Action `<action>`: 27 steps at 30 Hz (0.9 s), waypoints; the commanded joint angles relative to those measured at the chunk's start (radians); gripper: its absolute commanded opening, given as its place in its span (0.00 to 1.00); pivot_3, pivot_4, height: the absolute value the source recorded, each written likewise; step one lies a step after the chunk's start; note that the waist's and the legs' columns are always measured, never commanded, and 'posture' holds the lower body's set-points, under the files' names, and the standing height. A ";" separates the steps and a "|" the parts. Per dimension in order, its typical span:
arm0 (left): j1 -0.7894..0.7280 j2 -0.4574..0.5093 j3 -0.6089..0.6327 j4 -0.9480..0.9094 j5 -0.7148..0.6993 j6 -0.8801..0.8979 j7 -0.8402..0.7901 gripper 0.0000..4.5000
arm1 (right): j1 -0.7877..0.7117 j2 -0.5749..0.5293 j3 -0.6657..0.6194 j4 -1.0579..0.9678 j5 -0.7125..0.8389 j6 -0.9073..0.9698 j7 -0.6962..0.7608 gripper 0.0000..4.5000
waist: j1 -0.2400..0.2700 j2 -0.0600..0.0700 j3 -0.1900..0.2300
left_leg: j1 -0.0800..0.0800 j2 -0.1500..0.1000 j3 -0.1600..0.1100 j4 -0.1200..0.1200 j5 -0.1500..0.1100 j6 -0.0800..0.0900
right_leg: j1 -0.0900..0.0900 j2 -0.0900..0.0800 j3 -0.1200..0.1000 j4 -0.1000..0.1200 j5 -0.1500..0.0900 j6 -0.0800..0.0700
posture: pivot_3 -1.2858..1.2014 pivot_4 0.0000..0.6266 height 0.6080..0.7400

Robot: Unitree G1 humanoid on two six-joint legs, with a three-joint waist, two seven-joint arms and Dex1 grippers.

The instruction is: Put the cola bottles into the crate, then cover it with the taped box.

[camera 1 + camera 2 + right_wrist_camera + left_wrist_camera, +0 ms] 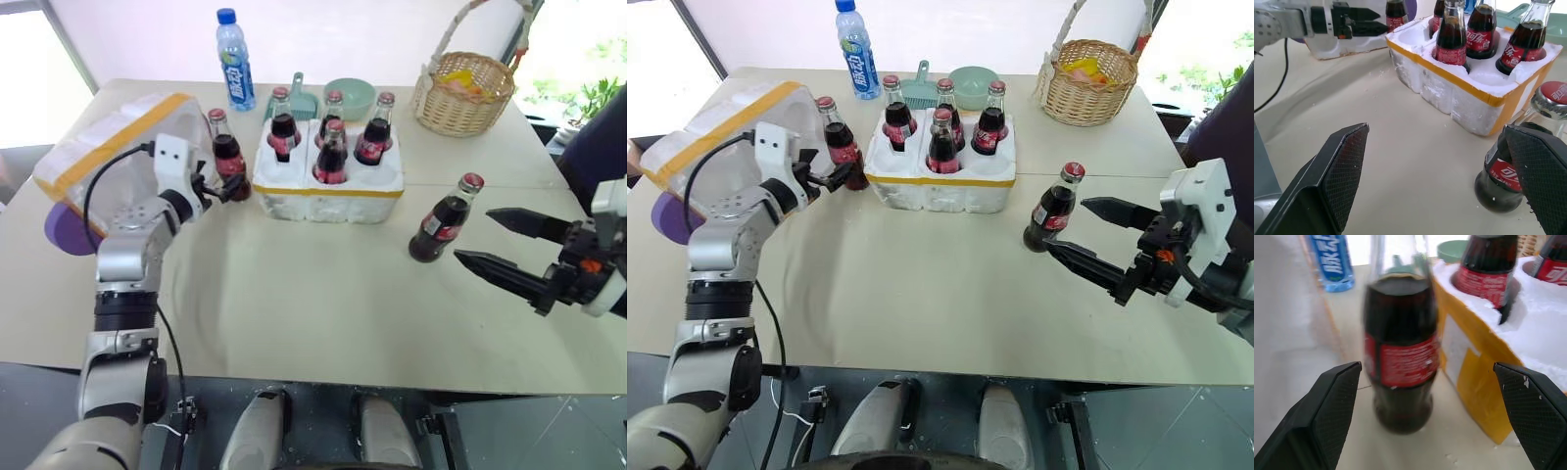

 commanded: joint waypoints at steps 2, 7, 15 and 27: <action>-0.068 0.005 0.000 0.081 0.021 -0.090 0.011 1.00 | -0.010 -0.002 -0.014 -0.013 0.010 -0.017 -0.006 1.00 | -0.001 0.000 0.000 | 0.000 0.000 0.000 0.000 0.000 0.000 | 0.000 0.000 0.000 0.000 0.000 0.000 | 0.52 0.24 0.96; -0.092 0.016 0.007 0.145 0.031 -0.125 0.028 1.00 | 0.002 0.009 -0.029 -0.017 0.014 -0.017 -0.017 1.00 | -0.002 0.000 0.000 | 0.000 0.000 0.000 0.000 0.000 0.000 | 0.000 0.000 0.000 0.000 0.000 0.000 | 0.52 0.24 0.96; -0.142 -0.006 -0.015 0.267 0.050 -0.195 0.038 1.00 | 0.000 0.019 -0.013 -0.029 0.019 -0.022 -0.036 1.00 | 0.000 0.000 0.000 | 0.000 0.000 0.000 0.000 0.000 0.000 | 0.000 0.000 0.000 0.000 0.000 0.000 | 0.52 0.24 0.96; -0.305 -0.065 -0.043 0.648 0.126 -0.399 0.043 1.00 | 0.001 -0.009 -0.015 -0.052 0.077 -0.004 -0.003 1.00 | 0.003 0.000 0.000 | 0.000 -0.002 0.000 0.000 0.000 0.000 | 0.000 -0.001 -0.001 0.000 0.000 0.000 | 0.52 0.24 0.96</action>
